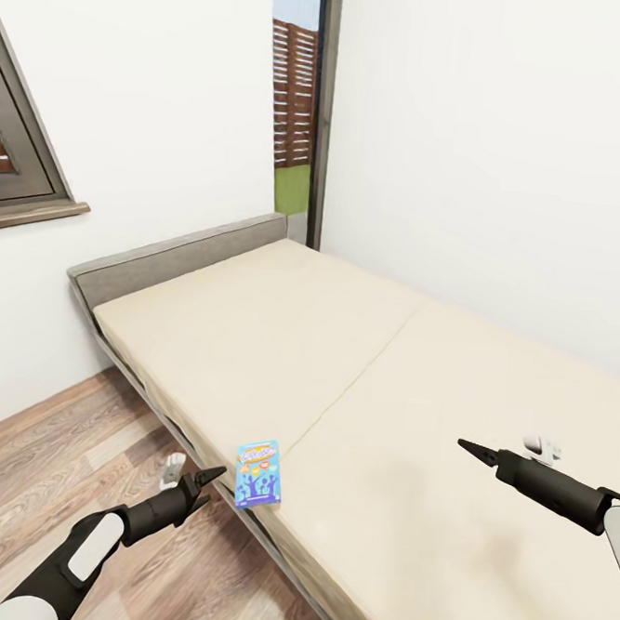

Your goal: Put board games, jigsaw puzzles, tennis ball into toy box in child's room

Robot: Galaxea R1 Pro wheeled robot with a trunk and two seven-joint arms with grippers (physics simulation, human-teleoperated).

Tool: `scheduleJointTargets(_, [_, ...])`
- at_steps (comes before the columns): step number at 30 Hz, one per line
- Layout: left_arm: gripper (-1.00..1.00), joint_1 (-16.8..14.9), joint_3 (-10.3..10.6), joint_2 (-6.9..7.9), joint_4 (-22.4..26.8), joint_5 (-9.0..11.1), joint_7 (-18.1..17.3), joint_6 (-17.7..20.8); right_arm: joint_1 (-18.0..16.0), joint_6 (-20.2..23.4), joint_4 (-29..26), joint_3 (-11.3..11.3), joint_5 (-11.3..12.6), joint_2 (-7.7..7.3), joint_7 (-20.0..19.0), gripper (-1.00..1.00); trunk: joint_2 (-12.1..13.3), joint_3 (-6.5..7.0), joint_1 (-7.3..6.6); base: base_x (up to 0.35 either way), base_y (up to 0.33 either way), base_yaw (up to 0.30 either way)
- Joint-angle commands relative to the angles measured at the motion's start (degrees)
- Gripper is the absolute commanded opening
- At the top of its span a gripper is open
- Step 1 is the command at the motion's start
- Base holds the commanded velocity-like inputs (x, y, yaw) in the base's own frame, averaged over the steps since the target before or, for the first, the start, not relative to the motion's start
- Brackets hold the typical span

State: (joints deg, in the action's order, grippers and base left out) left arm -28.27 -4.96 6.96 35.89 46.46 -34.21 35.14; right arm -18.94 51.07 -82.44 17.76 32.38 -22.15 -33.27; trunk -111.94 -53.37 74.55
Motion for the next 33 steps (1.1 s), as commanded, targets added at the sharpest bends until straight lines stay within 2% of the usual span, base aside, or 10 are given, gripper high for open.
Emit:
scheduleJointTargets(1, [1.0, 0.0, -0.1, -0.03, 0.1, 0.2, -0.1, 0.4, 0.0, 0.3, 0.0, 0.1, 0.0, 0.01, -0.2, 1.0, 0.0, -0.05, -0.01, 0.0, 0.0, -0.027])
scheduleJointTargets(28, [1.0, 0.0, -0.1, -0.21, 0.3, 0.2, 0.0, 0.5, 0.0, 0.3, 0.0, 0.1, 0.0, 0.01, -0.2, 1.0, 0.0, -0.05, -0.01, 0.0, 0.0, -0.007])
scheduleJointTargets(33, [1.0, 0.0, 0.0, -1.03, 0.3, 0.2, 0.1, 0.5, 0.0, 0.3, 0.0, 0.1, 0.0, 0.01, -0.2, 1.0, 0.0, -0.05, -0.01, 0.0, 0.0, 0.0])
